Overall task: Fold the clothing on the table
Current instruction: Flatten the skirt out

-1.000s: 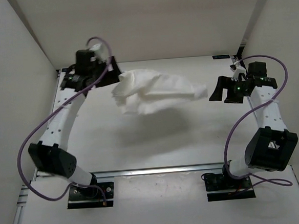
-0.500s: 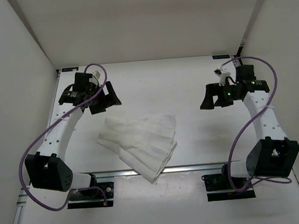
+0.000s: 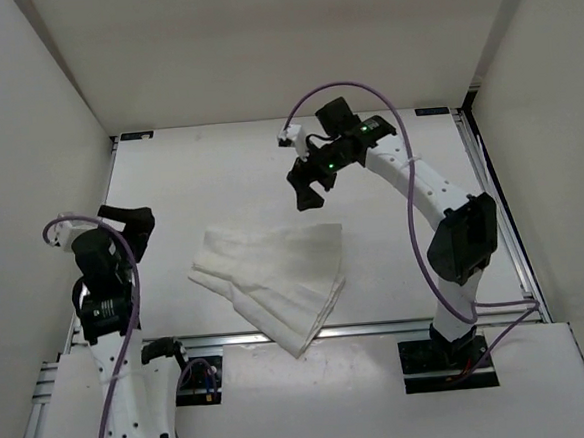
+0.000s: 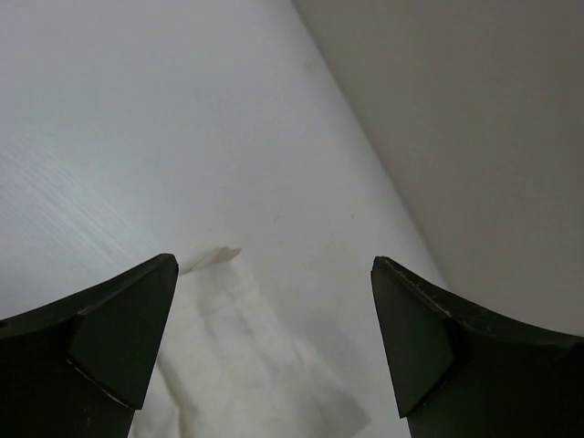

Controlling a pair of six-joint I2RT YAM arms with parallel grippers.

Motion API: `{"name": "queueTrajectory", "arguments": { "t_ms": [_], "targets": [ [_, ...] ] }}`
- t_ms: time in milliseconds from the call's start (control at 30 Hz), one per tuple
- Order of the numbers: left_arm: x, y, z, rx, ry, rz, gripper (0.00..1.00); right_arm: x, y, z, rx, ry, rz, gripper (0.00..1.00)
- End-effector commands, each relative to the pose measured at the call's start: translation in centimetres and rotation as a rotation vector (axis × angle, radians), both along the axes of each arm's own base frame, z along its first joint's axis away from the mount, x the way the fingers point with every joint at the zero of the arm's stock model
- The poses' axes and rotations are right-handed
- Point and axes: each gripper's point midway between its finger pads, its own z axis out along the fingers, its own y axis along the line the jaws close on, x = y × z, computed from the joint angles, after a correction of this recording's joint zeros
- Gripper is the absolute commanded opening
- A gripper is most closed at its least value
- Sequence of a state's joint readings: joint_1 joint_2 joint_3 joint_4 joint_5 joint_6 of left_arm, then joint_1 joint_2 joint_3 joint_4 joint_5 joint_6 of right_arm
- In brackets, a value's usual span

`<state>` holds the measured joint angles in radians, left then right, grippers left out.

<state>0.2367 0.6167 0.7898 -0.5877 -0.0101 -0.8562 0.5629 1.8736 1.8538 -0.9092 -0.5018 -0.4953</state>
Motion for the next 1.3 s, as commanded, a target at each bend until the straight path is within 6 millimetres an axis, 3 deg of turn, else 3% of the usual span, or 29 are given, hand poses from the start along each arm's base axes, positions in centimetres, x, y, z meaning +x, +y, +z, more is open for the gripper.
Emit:
{"name": "queueTrajectory", "arguments": {
  "t_ms": [0, 67, 200, 300, 333, 433, 533, 633, 700, 733, 767, 900, 1067, 1200, 1267],
  "targets": [
    [-0.7, 1.5, 0.0, -0.057, -0.05, 0.185, 0.99, -2.5, 3.5, 0.2, 0.057, -0.036, 0.159, 0.99],
    [-1.3, 0.9, -1.1, -0.103, -0.031, 0.202, 0.98, -4.3, 4.9, -1.2, 0.048, -0.007, 0.217, 0.99],
    [-2.6, 0.3, -2.7, -0.115, -0.01, 0.184, 0.99, -9.4, 8.4, -1.7, 0.061, 0.033, 0.352, 0.99],
    [-4.0, -0.2, -3.2, -0.062, 0.05, 0.14, 0.98, -11.6, 11.6, -2.0, 0.088, 0.018, 0.362, 1.0],
    [-4.3, -0.4, -3.0, -0.057, 0.053, 0.127, 0.99, -12.4, 12.2, -3.0, 0.057, 0.01, 0.361, 1.0],
    [-5.2, -2.0, -4.7, -0.068, 0.125, 0.05, 0.98, -11.2, 14.1, -4.7, 0.013, -0.106, 0.317, 0.99],
    [-5.1, -3.3, -6.7, -0.078, 0.179, -0.021, 0.99, -8.1, 14.6, -5.3, 0.019, -0.183, 0.251, 0.99],
    [-5.2, -4.4, -9.1, -0.114, 0.251, -0.064, 0.98, -4.5, 14.7, -5.9, 0.01, -0.107, 0.227, 0.99],
    [-5.2, -4.6, -9.3, -0.126, 0.253, -0.068, 0.99, -2.4, 15.9, -6.3, -0.001, -0.01, 0.225, 0.98],
    [-5.3, -4.6, -9.4, -0.118, 0.261, -0.072, 0.99, -2.8, 15.5, -7.1, -0.035, 0.055, 0.227, 0.98],
    [-5.3, -4.4, -9.3, -0.109, 0.26, -0.067, 0.98, -0.8, 16.5, -6.3, -0.004, 0.024, 0.211, 0.98],
    [-5.6, -4.4, -8.9, -0.097, 0.262, -0.078, 0.98, -2.2, 17.7, -7.9, -0.025, 0.077, 0.232, 0.97],
    [-5.7, -4.6, -9.1, -0.094, 0.273, -0.096, 0.98, -0.9, 17.9, -9.1, -0.02, 0.089, 0.176, 0.97],
    [-5.8, -4.9, -9.6, -0.117, 0.286, -0.103, 0.99, -2.5, 18.0, -8.3, 0.03, 0.125, 0.276, 0.99],
    [-5.8, -5.0, -10.0, -0.122, 0.292, -0.109, 0.99, -3.5, 18.1, -9.7, -0.003, 0.134, 0.301, 0.99]
  ]
}}
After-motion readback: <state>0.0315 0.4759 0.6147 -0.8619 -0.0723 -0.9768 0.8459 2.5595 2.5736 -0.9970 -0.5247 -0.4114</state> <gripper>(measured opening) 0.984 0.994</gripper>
